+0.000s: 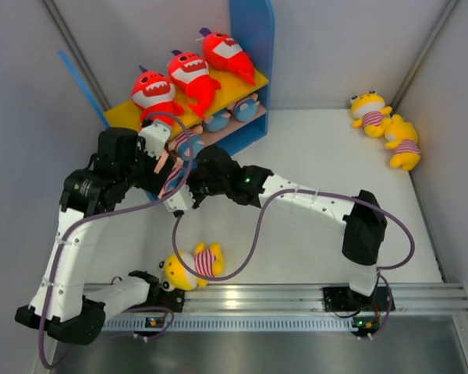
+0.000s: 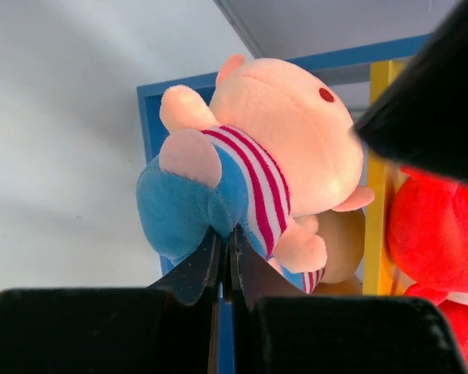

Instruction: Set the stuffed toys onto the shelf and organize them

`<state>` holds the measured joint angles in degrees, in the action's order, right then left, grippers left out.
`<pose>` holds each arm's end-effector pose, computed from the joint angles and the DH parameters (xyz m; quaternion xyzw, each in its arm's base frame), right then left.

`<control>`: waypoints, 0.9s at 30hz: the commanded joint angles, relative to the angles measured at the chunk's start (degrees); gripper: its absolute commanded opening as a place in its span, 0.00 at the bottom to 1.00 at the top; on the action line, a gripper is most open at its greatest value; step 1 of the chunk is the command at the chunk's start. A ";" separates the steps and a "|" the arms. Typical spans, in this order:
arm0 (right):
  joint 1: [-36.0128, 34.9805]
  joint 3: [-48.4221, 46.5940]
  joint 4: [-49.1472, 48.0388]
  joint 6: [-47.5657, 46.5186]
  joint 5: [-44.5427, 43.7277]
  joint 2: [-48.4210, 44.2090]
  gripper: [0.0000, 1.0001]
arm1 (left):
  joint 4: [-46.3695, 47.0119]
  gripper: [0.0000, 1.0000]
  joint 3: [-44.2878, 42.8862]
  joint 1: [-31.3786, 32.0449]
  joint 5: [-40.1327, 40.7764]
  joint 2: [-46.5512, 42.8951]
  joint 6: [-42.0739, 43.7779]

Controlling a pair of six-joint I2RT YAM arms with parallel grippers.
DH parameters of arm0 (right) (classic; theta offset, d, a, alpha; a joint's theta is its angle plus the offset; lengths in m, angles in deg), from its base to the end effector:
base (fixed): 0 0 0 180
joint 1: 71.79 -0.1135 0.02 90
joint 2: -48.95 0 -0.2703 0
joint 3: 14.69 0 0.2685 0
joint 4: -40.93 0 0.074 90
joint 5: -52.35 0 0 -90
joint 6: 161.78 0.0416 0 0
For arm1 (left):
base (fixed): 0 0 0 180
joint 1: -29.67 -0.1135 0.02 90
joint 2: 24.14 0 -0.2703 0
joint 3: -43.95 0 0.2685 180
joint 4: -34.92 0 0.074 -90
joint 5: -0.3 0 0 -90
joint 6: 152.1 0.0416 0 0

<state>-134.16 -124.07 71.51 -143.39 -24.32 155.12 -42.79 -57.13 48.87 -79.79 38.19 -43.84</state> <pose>0.2072 0.4164 0.3355 -0.8046 0.2762 0.0573 0.5225 0.1849 -0.0568 0.4487 0.2535 0.8634 0.0744 0.4298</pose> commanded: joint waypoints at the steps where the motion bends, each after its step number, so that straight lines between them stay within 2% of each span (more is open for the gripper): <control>1: -0.39 -0.66 -1.32 -0.46 -3.47 -0.08 0.00 | -0.42 0.96 -3.07 0.13 5.73 -1.77 1.95; 7: -0.56 -4.42 0.34 -0.19 -4.79 2.62 0.00 | -0.33 0.96 -5.26 0.05 10.91 -1.15 3.27; 15: -0.82 -15.15 2.02 2.97 -9.27 10.71 0.00 | -0.42 0.96 -7.82 -0.13 11.18 -0.27 3.09; 21: -1.35 -14.98 -4.65 4.73 -12.96 12.13 0.00 | -0.33 0.96 -7.03 -0.13 11.01 -0.62 3.18; 27: -2.23 -13.40 -12.99 3.59 -12.97 12.74 0.00 | -0.42 0.96 -7.03 -0.22 10.22 -0.54 3.01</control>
<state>-134.55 -136.27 67.80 -139.70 -36.17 167.64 -42.92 -63.14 48.85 -69.87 37.99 -40.93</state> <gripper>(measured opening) 0.025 0.962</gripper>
